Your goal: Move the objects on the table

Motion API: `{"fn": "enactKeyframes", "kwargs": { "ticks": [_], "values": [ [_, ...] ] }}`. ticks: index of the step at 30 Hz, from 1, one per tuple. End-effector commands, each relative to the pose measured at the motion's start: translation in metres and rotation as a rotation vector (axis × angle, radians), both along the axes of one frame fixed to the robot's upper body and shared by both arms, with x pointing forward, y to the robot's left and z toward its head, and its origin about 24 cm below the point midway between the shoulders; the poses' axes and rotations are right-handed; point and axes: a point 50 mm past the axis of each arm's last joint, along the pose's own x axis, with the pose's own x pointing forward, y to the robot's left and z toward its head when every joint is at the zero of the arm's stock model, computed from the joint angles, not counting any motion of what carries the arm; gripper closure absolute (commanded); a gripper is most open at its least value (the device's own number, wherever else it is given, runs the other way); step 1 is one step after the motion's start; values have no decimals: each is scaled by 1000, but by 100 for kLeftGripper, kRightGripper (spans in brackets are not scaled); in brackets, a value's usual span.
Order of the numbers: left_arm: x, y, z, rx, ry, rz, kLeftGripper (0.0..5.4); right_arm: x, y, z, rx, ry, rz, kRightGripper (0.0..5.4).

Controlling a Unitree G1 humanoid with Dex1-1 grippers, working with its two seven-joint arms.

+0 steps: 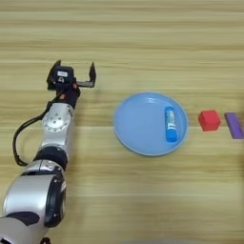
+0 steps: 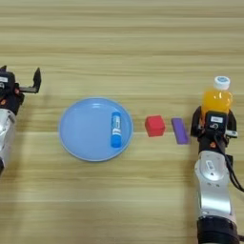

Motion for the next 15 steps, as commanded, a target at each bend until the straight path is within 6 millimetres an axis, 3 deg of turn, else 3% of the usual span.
{"fn": "enactKeyframes", "kwargs": {
  "ticks": [1, 6, 15],
  "values": [
    [2, 20, 5, 20, 5, 132, 0, 8, -6, 10, -15, -51, 6, 196],
    [0, 29, -1, 32, 59, 205, 0, 10, -8, 5, 0, -39, 11, 196],
    [1, 9, -23, 72, 226, 59, 0, 11, -13, -2, 22, -25, 9, 196]
  ]
}}
